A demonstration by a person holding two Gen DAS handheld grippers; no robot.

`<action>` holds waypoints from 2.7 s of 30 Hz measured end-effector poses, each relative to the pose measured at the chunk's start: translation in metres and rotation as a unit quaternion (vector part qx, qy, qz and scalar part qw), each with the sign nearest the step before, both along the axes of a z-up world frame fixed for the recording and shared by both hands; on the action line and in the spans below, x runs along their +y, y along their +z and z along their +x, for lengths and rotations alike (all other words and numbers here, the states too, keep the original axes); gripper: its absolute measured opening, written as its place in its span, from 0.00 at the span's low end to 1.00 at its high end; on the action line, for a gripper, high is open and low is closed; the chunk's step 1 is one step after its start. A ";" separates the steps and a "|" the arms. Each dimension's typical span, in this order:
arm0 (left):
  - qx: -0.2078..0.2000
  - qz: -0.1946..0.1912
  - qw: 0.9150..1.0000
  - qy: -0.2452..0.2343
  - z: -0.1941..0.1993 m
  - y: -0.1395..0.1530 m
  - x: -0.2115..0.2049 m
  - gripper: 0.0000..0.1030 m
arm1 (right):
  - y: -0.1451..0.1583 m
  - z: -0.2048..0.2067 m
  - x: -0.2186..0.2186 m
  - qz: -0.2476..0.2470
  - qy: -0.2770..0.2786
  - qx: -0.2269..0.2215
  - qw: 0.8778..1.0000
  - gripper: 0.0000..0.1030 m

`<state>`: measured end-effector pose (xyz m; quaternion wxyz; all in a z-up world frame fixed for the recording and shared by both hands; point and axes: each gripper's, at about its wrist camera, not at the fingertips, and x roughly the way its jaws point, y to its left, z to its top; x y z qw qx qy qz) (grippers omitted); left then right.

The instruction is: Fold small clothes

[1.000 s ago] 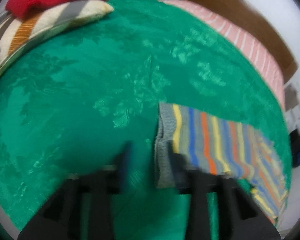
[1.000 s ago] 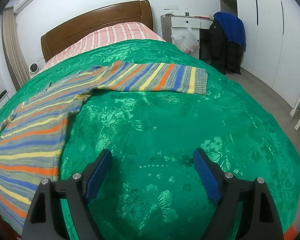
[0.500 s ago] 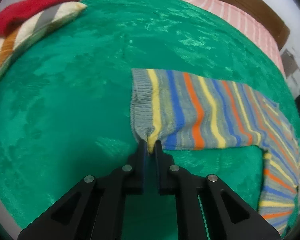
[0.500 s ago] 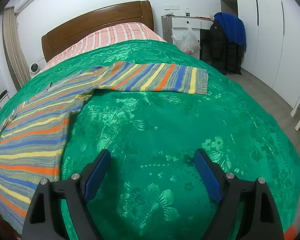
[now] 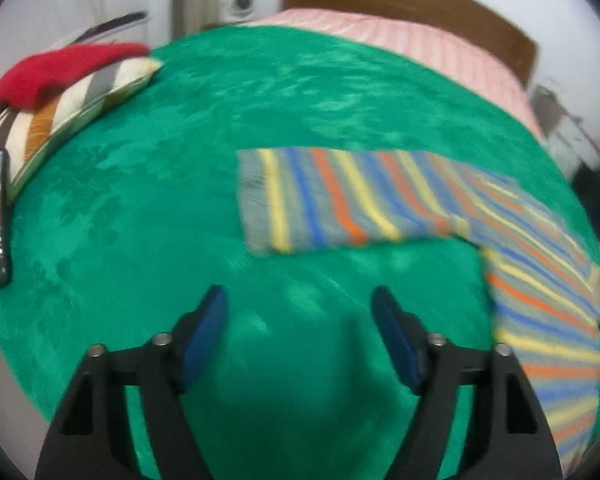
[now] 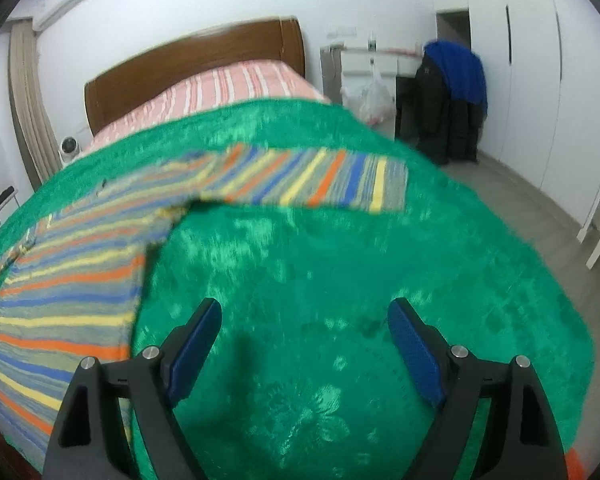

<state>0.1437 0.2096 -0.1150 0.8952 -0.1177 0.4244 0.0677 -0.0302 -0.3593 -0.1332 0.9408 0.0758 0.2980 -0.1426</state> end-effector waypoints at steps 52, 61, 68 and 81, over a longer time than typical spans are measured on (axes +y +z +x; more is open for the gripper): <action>0.006 0.047 0.995 -0.085 -0.034 -0.048 -0.075 1.00 | -0.036 0.023 0.011 -0.050 -0.007 0.071 0.996 0.98; 0.007 0.053 0.995 -0.086 -0.035 -0.048 -0.077 1.00 | -0.036 0.024 0.011 -0.051 -0.007 0.071 0.996 0.98; 0.007 0.054 0.995 -0.086 -0.035 -0.048 -0.077 1.00 | -0.036 0.023 0.011 -0.051 -0.007 0.071 0.996 0.98; 0.007 0.054 0.995 -0.085 -0.035 -0.048 -0.078 1.00 | -0.036 0.024 0.012 -0.053 -0.007 0.071 0.996 0.98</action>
